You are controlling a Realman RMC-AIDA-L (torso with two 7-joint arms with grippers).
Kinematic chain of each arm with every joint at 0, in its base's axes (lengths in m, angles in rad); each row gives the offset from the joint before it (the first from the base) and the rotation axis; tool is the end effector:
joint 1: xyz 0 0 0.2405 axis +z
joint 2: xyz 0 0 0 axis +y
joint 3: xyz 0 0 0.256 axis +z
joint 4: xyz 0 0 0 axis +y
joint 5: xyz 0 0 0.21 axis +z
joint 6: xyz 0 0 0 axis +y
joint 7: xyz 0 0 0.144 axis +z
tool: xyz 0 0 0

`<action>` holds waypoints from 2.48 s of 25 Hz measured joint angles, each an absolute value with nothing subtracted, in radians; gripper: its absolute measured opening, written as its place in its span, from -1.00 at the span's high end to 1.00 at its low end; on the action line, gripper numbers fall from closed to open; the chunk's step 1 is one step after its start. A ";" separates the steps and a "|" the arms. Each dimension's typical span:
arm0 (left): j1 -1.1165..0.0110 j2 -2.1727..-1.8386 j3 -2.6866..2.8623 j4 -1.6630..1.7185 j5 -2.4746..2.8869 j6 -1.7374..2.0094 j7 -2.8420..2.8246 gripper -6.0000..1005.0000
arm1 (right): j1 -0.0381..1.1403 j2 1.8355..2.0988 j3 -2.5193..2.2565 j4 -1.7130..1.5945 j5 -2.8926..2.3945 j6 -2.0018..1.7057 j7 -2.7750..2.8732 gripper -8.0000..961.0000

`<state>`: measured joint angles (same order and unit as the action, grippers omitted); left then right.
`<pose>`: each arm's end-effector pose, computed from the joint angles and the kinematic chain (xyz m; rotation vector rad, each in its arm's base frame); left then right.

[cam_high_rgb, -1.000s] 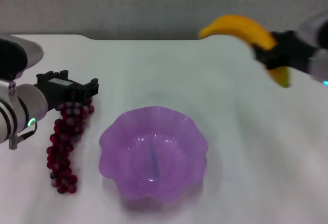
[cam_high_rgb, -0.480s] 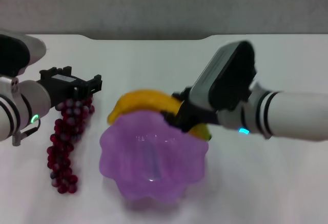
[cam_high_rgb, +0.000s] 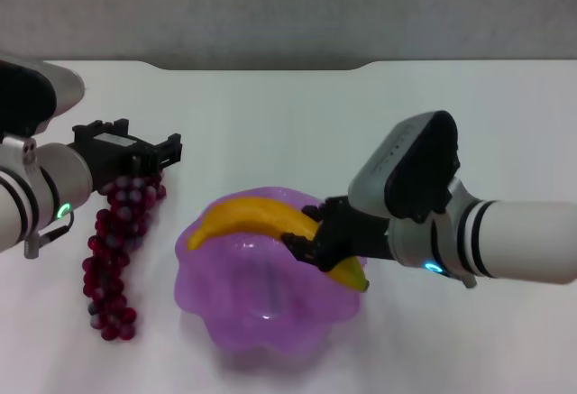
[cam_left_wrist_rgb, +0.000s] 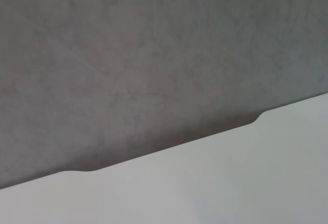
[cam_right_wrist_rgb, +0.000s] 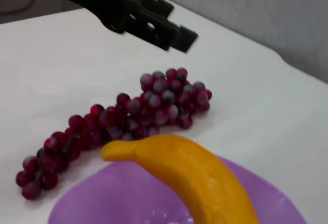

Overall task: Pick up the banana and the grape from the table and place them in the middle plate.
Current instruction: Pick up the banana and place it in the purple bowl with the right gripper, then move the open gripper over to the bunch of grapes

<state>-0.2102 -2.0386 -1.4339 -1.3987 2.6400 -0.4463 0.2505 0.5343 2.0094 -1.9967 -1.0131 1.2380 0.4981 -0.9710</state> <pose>-0.2221 0.3730 0.0085 -1.9732 -0.7989 -0.2386 0.1769 0.3630 -0.1079 -2.5955 0.4786 0.1204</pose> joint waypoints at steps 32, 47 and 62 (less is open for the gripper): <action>-0.204 -2.036 -1.417 -1.407 2.640 -0.435 0.249 -0.55 | 0.653 2.002 -1.797 -0.936 1.102 0.597 -0.880 -0.51; -0.198 -2.035 -1.419 -1.398 2.640 -0.423 0.253 -0.55 | 0.311 2.008 -1.516 -1.409 0.960 0.506 -0.878 0.34; -0.182 -2.036 -1.419 -1.354 2.640 -0.361 0.255 -0.55 | -0.108 2.005 -1.830 -1.514 0.973 -0.258 -0.854 0.95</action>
